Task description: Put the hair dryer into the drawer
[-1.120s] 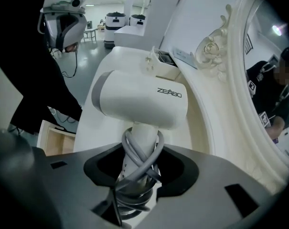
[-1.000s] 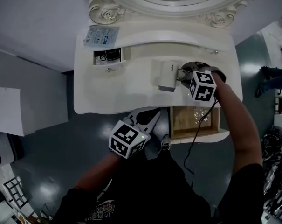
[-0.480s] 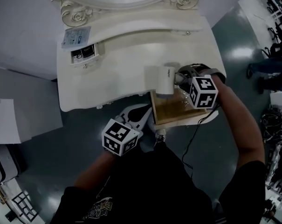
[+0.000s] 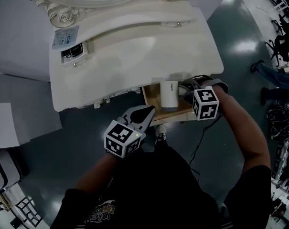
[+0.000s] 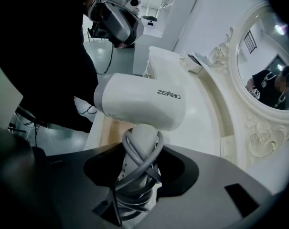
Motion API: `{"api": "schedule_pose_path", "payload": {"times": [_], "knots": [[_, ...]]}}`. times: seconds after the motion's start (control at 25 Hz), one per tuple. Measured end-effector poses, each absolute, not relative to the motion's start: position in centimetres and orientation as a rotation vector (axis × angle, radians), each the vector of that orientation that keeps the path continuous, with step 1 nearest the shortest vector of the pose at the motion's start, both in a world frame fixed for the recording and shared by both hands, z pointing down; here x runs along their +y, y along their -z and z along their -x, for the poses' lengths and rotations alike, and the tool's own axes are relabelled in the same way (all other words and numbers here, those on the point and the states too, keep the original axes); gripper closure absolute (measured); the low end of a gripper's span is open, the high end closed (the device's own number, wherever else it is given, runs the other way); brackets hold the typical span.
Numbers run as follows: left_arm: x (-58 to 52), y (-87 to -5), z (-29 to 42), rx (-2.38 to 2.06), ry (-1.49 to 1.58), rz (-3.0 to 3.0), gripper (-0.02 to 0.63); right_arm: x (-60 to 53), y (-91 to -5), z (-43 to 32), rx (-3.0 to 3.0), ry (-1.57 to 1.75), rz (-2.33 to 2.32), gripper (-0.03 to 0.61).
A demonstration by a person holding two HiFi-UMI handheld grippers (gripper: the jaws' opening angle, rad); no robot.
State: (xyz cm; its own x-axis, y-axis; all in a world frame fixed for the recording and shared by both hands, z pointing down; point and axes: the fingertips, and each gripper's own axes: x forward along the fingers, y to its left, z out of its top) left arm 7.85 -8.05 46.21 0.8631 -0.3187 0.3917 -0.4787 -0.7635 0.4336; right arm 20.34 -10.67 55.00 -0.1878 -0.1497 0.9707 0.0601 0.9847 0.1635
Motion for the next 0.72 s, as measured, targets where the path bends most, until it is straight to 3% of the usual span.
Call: {"api": "schedule_pose_path", "payload": {"times": [0.72], "knots": [[-7.4, -48.3, -8.4, -0.689, -0.489, -2.401, 0.611, -7.5, -64.4, -20.7, -1.779, 0.096, 0.101, 0.367]]}}
